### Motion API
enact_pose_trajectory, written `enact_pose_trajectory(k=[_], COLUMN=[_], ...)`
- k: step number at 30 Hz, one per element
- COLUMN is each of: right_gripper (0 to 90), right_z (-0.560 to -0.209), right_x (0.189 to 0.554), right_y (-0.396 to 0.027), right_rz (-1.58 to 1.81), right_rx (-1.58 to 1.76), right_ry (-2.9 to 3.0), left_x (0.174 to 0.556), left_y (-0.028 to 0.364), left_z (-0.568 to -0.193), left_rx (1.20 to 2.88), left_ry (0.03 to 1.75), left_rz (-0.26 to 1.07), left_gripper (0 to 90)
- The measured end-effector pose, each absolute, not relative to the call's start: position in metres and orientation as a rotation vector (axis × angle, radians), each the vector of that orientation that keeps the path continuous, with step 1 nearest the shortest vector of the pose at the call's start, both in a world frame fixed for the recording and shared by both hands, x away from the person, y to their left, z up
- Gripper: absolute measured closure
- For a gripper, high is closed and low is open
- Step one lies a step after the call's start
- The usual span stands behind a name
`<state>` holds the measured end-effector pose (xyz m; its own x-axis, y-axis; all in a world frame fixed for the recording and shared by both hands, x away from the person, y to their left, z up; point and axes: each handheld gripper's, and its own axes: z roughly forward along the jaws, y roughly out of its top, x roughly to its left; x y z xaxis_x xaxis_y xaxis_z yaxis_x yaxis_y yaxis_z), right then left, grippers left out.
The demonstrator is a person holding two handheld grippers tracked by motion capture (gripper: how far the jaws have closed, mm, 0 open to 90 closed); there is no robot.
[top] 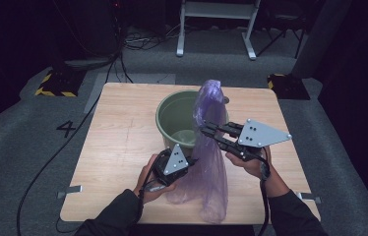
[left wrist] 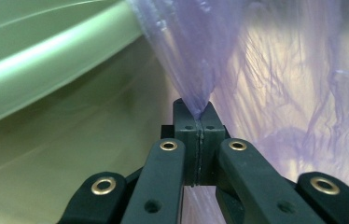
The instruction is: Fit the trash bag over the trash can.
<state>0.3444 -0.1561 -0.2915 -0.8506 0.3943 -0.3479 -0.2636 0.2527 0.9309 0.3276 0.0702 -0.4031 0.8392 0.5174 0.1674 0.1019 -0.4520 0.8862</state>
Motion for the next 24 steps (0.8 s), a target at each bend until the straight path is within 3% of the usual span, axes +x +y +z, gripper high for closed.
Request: enact_pose_trajectory(k=[13,19,21,22,23,24], right_gripper=[88.5,78.6,66.5,66.5,54.2,50.6], right_z=[-0.309,-0.315,-0.315,-0.315,-0.316,-0.316], right_x=[0.38,0.403,0.407,0.407,0.412,0.414], right_y=[-0.153,-0.131,-0.126,-0.126,-0.124,-0.124], right_rz=[1.553,1.374,1.321,1.321,1.289,1.289], right_rx=[0.213,0.3,0.352,0.352,0.426,0.443], right_ry=[2.173,2.276,2.291,2.291,2.299,2.311], left_x=[0.315,0.315,0.314,0.314,0.314,0.314], left_y=[0.091,0.099,0.1,0.1,0.101,0.101], left_z=[-0.405,-0.402,-0.401,-0.401,-0.4,-0.4], left_rx=[2.008,2.013,2.018,2.018,2.017,2.017], left_ry=[0.416,0.422,0.417,0.417,0.411,0.411], left_rz=[0.504,0.524,0.541,0.541,0.543,0.543], left_gripper=[89.7,89.7,89.7,89.7,89.7,89.8])
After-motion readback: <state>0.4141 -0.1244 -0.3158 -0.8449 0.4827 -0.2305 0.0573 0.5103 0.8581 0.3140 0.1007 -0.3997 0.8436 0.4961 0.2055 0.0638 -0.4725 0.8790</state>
